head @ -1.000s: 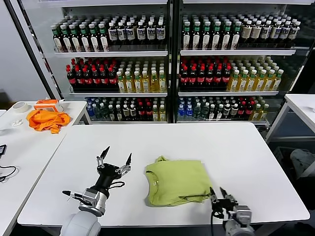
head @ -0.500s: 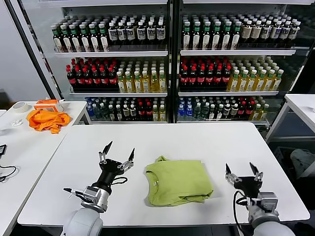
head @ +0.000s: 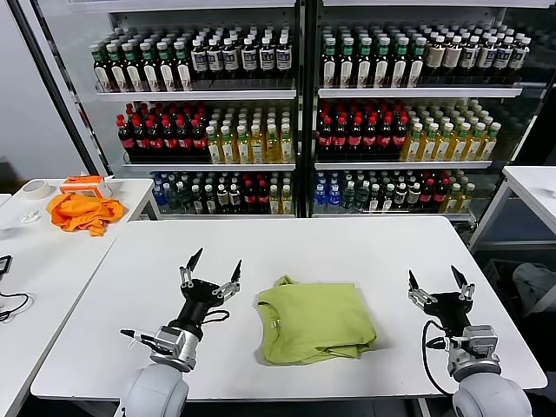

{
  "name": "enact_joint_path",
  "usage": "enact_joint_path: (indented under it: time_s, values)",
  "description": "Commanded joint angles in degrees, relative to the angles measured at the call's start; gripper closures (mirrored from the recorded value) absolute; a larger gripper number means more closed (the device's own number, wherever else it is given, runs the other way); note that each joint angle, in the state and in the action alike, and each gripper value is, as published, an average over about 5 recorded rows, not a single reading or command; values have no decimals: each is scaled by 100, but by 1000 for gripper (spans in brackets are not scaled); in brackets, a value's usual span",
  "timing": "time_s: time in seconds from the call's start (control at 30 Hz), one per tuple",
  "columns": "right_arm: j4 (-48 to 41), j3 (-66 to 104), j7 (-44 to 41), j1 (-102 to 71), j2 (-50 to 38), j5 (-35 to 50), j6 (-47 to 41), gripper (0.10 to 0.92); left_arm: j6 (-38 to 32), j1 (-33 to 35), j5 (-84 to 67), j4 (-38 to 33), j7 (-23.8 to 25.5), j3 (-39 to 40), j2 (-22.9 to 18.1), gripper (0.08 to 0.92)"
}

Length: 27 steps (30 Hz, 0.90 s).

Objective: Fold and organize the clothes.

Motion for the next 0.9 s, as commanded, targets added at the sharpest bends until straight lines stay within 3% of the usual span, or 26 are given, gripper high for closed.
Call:
enact_joint_path:
  time_s: [0.03, 0.53, 0.9]
  values:
    - [-385, -28, -171, 365, -10, -164, 228, 203, -17, -37, 68, 70, 23, -33, -78, 177]
    - [-819, -523, -158, 1036, 62, -334, 95, 203, 15, -354, 71, 415, 10, -157, -24, 177]
    - [-880, -467, -414, 853, 113, -1151, 429, 203, 5, -641, 319, 713, -6, -81, 65, 177]
